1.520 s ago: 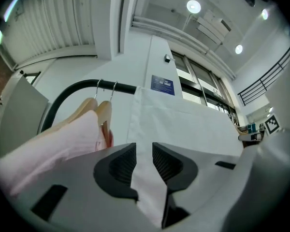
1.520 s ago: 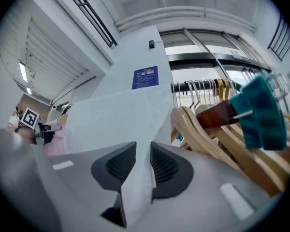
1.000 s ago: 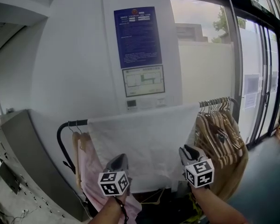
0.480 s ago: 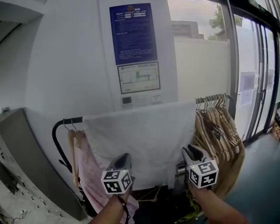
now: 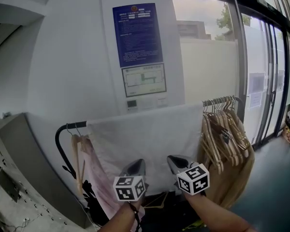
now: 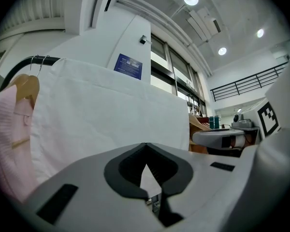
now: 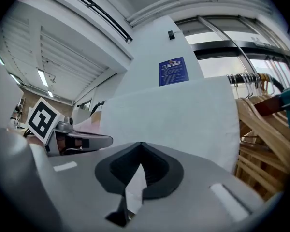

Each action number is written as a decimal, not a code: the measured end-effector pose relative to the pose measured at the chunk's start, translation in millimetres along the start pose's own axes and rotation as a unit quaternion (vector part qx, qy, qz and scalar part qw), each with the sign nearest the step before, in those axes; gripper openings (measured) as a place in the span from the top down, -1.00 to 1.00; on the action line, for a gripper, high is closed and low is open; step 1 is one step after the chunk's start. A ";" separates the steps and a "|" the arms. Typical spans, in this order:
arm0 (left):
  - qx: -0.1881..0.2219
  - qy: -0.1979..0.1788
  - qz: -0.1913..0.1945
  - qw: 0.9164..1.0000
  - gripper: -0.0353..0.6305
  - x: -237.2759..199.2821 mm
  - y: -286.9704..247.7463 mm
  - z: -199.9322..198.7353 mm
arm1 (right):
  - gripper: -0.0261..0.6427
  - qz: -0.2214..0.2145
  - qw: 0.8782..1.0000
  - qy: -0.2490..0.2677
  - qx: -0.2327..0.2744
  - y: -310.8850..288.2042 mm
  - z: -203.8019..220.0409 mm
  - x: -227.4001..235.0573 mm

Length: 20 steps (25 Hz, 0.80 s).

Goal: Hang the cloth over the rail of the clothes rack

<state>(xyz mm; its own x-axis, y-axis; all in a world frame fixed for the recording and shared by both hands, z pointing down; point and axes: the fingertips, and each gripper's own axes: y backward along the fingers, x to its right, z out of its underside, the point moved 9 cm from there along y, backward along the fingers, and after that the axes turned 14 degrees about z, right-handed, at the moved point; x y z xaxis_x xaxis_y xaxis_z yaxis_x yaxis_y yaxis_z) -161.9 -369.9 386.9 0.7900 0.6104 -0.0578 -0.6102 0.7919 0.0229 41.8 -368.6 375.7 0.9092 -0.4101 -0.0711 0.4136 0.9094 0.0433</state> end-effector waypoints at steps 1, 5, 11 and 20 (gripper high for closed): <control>-0.001 -0.001 0.001 1.000 0.87 1.8 -0.5 -1.0 | 0.92 -0.007 1.000 -0.002 -0.002 -2.7 -0.6 -4.5; -0.002 -0.006 0.006 1.000 0.88 5.8 -2.9 -3.7 | 0.92 -0.028 0.999 -0.015 -0.012 -12.2 1.4 -15.6; -0.003 -0.004 0.011 1.000 0.88 6.8 -7.1 -3.0 | 0.92 -0.042 0.999 -0.024 -0.015 -19.9 3.7 -22.1; 0.001 0.000 0.019 1.000 0.88 4.5 -15.1 -5.5 | 0.92 -0.050 0.998 -0.027 -0.011 -28.8 -0.1 -23.1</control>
<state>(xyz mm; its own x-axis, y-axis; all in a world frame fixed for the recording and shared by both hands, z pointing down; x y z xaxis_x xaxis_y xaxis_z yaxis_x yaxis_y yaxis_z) -149.5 -379.2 380.8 0.7658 0.6405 -0.0576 -0.6401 0.7678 0.0272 9.0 -385.3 376.0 0.8648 -0.5017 -0.0201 0.5020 0.8647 0.0163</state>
